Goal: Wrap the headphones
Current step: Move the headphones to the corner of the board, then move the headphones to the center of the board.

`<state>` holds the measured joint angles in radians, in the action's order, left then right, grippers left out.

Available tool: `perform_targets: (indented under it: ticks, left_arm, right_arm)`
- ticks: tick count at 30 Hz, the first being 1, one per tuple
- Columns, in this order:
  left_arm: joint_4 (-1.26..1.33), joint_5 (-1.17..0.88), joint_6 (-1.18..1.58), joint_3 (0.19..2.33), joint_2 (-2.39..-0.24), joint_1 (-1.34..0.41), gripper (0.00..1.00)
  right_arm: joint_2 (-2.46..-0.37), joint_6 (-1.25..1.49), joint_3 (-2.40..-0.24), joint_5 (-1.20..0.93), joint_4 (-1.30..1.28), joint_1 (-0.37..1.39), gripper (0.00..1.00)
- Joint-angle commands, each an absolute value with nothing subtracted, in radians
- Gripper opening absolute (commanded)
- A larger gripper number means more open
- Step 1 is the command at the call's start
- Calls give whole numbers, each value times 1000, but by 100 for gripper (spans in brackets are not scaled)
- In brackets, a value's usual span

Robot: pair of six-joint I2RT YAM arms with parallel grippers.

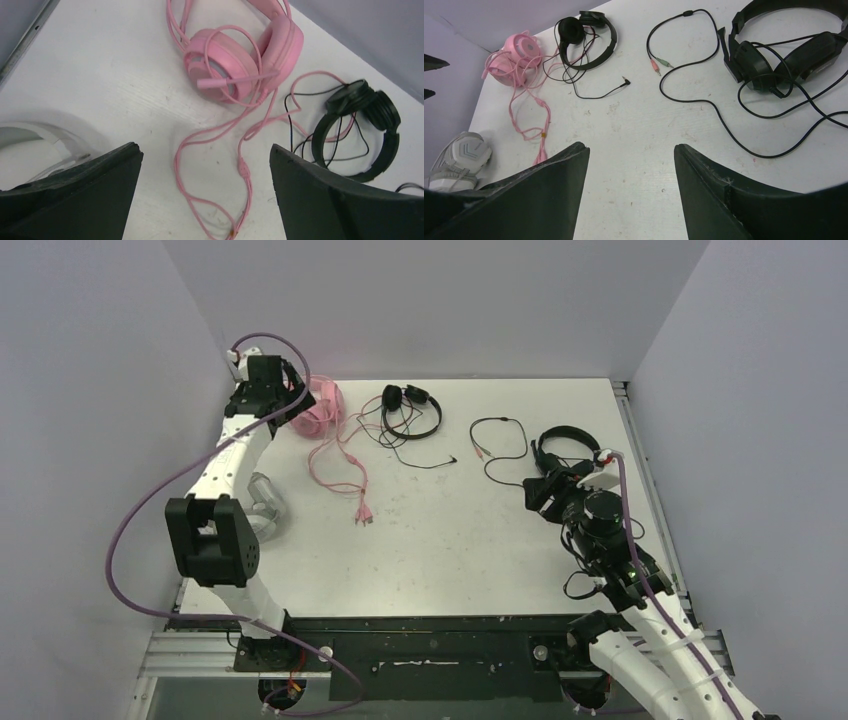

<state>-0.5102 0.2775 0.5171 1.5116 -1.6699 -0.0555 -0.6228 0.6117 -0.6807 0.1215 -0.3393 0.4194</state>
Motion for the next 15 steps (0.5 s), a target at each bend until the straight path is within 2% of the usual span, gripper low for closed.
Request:
perform_targets:
  ticks: [1, 11, 15]
  left_arm:
    - [-421, 290, 610, 1696, -1824, 30, 97]
    - [-654, 293, 668, 2279, -2323, 100, 97]
    - [-746, 251, 740, 2460, -2479, 134, 93]
  right_arm:
    - [-626, 609, -721, 112, -325, 417, 64]
    - [-675, 634, -724, 98, -287, 419, 64]
    - [-697, 657, -719, 92, -278, 418, 64]
